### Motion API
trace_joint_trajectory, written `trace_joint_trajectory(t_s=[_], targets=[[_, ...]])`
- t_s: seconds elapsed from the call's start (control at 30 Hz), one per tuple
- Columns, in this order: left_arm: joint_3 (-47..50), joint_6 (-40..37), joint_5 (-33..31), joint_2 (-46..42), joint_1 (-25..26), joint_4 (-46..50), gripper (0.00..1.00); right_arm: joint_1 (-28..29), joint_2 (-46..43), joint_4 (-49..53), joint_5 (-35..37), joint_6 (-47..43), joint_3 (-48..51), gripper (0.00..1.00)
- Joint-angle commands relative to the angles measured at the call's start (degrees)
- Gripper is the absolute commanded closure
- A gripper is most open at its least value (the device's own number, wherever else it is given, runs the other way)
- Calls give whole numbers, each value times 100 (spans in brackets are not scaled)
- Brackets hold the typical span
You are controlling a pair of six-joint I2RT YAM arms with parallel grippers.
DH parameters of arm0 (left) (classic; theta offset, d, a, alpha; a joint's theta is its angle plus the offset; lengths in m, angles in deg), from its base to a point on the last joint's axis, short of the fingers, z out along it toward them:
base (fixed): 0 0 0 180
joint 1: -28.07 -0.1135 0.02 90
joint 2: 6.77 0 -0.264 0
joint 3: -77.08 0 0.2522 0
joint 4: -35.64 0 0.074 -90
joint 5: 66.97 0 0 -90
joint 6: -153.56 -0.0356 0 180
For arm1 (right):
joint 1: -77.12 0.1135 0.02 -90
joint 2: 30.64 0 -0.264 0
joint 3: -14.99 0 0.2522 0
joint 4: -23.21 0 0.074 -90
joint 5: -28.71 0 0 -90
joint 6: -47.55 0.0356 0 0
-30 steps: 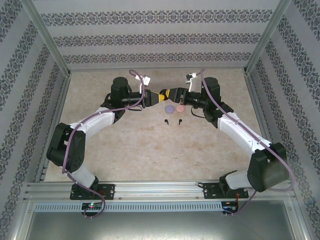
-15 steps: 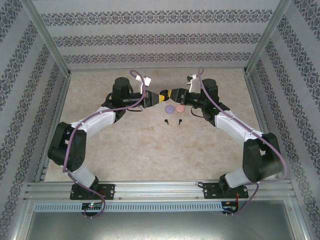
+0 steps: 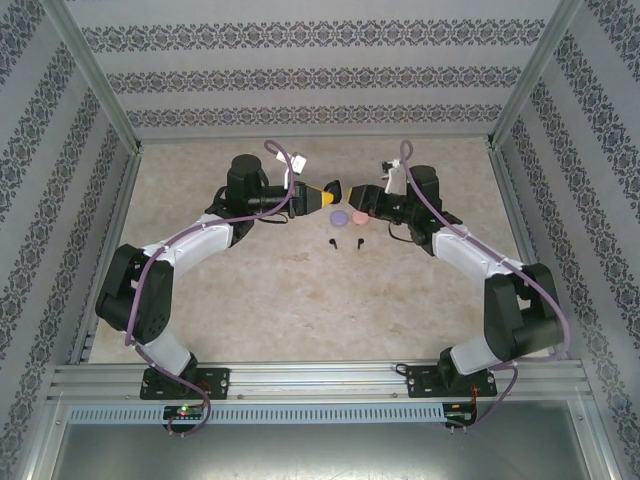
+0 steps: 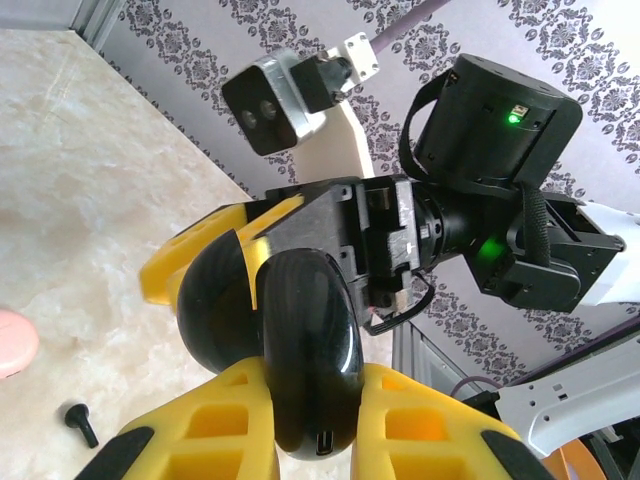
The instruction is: Insert wireless bluetooth earbuds into charging case
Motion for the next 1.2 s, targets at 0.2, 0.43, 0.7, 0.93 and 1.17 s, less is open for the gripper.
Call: trace_joint_trajectory(t_s=[0.2,0.43,0.7,0.93,1.17], targets=[[-248,-65,276,-109,62,-265,100,-52,-588,-310,-899,124,22,61],[-337,-65,288,-84,81,-239,100,137,-378,-361,-964,167,-206,65],[-349,-76,318,-91,123,-241,100,206,-208,-359,-884,168,-285,69],[-320,-143,373,-123,150,-143,100,151,-92,-403,-736,225,-323,73],[-253,-180,364,-144,188,-116,100,135,-4,-519,-786,351,-443,76]])
